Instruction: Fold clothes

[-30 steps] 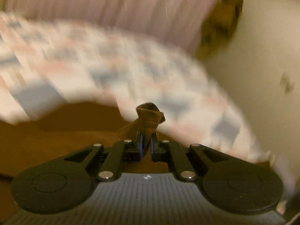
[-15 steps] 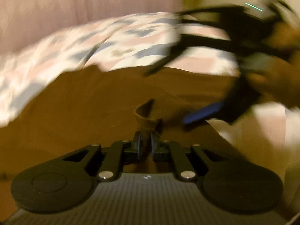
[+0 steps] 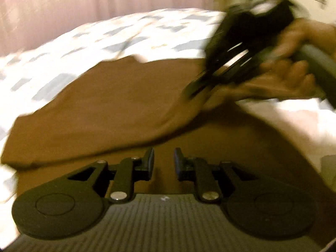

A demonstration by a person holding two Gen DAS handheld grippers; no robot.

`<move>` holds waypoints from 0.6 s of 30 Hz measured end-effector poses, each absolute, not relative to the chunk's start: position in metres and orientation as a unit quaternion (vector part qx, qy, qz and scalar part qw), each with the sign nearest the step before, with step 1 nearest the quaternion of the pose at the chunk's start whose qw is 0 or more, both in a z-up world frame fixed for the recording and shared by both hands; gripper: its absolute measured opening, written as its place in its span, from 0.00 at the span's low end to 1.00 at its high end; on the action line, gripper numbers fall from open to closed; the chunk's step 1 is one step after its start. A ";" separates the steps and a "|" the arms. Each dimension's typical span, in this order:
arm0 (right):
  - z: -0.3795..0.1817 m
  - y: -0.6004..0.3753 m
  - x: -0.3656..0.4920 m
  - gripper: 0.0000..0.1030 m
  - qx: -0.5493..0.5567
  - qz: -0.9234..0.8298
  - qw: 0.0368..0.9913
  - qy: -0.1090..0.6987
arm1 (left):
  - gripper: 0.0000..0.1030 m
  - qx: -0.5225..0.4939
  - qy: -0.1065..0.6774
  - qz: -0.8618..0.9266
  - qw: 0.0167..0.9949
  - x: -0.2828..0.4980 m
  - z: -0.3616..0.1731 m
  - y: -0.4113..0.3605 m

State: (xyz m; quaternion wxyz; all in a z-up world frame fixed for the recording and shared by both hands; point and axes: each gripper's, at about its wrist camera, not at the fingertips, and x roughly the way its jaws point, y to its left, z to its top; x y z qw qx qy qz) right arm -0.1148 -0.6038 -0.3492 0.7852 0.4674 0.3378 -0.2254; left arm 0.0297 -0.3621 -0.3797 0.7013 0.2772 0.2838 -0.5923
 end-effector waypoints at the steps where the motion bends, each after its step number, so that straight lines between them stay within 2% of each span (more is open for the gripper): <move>1: -0.336 -0.605 -0.116 0.03 0.440 -0.232 0.802 0.330 | 0.15 0.275 0.293 -0.576 0.712 0.043 -0.378 -0.355; 6: -0.302 -0.636 -0.129 0.03 0.368 -0.306 0.818 0.318 | 0.15 0.241 0.337 -0.489 0.767 0.115 -0.371 -0.327; 8: -0.306 -0.652 -0.136 0.03 0.388 -0.319 0.804 0.318 | 0.15 0.245 0.347 -0.466 0.776 0.134 -0.377 -0.322; 13: -0.318 -0.662 -0.134 0.03 0.398 -0.330 0.789 0.333 | 0.15 0.265 0.354 -0.455 0.773 0.145 -0.395 -0.323; 18: -0.301 -0.644 -0.155 0.03 0.377 -0.330 0.802 0.325 | 0.15 0.260 0.344 -0.469 0.771 0.155 -0.387 -0.330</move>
